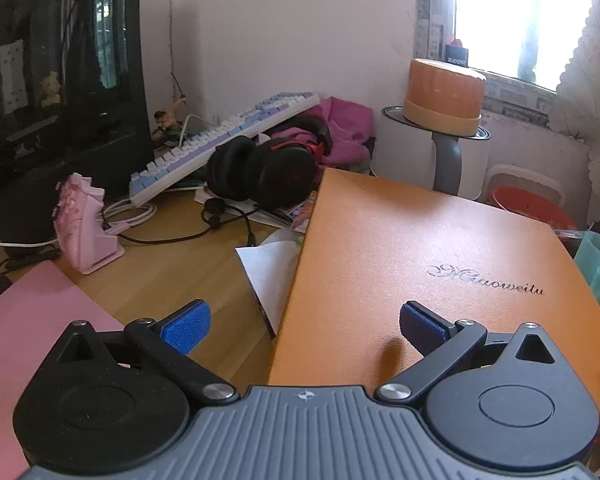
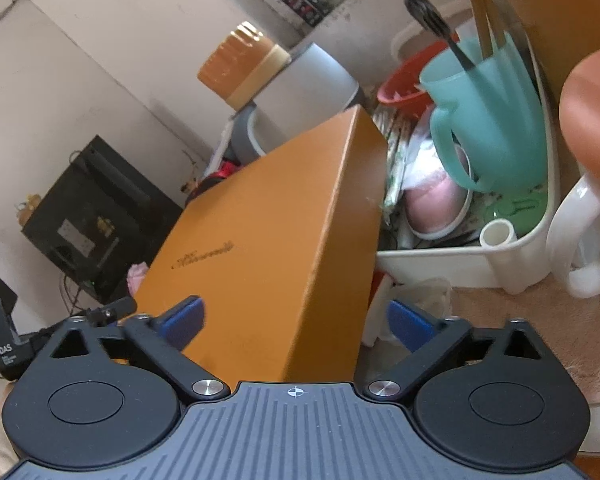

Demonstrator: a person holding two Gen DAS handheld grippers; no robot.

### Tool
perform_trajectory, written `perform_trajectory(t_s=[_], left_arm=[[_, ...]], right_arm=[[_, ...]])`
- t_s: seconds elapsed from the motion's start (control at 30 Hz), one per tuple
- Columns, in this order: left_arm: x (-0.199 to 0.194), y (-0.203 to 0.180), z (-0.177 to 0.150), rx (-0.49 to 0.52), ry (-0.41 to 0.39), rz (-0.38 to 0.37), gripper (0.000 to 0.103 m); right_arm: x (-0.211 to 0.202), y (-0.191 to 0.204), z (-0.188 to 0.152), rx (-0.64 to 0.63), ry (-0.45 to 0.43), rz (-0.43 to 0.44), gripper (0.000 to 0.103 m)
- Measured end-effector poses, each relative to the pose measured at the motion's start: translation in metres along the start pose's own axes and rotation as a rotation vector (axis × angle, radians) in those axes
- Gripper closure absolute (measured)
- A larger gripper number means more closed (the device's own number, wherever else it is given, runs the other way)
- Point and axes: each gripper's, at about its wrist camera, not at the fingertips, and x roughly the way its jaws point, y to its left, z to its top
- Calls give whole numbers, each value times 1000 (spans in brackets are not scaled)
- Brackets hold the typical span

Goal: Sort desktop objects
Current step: 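Close the right gripper on the lid edge while the left gripper grips the lid, then lift the orange lid with both grippers and carry it over the box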

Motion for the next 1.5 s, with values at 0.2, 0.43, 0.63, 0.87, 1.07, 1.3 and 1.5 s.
perform_trajectory(t_s=[0.2,0.43,0.63,0.87,1.07,1.3,1.5], left_arm=[[9,1,2,0,14,-25,0],[18,4,2,-18,42,-81,0],[28,8,0,-57,82,-150,0],[35,11,-2,-79,107,-195,0],[40,19,-3,-103,109,-229,0],[51,38,-8,-187,119,-311,0],[56,47,-12,-234,130,-350,0]], right_arm=[[8,-6,-1,36,35,22,16],[13,-5,-1,46,55,36,19],[16,-2,-1,45,68,43,20],[19,0,-1,44,82,50,22],[24,-8,1,42,96,58,21],[25,-7,3,43,106,61,21],[27,-7,3,41,112,60,21]])
